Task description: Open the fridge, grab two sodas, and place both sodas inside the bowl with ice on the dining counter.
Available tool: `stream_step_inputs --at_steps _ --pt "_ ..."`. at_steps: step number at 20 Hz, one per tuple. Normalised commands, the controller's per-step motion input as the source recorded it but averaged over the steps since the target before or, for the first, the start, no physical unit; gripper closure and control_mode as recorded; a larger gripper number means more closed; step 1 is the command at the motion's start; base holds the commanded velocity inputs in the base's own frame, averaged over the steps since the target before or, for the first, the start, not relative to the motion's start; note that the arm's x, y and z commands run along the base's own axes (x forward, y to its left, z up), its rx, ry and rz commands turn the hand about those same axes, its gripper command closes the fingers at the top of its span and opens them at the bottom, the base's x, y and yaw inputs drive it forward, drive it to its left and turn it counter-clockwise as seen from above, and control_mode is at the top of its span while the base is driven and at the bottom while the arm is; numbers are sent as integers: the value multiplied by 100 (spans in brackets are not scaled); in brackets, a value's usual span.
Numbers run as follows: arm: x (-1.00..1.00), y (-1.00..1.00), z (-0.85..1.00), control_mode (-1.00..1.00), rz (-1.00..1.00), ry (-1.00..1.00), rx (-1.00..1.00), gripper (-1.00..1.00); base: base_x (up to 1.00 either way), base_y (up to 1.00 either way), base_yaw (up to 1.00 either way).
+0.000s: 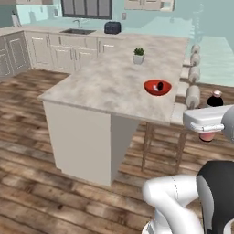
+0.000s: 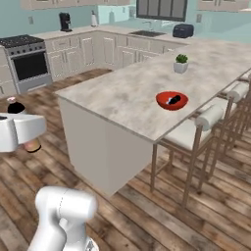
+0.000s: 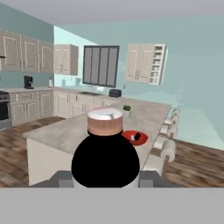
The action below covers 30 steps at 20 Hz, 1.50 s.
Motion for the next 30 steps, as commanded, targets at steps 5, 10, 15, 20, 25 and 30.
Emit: stream_step_inputs --at_steps 5,10,15,20,25,30 --pt "0 0 0 100 0 0 0 100 32 -100 3" --pt "0 0 0 100 0 0 0 100 37 -100 14" --pt "0 0 0 100 0 0 0 100 40 -100 16" --pt "0 0 0 100 0 0 0 100 54 -91 23" --pt "0 0 0 100 0 0 0 100 53 -69 33" --pt "0 0 0 100 0 0 0 100 13 -60 43"
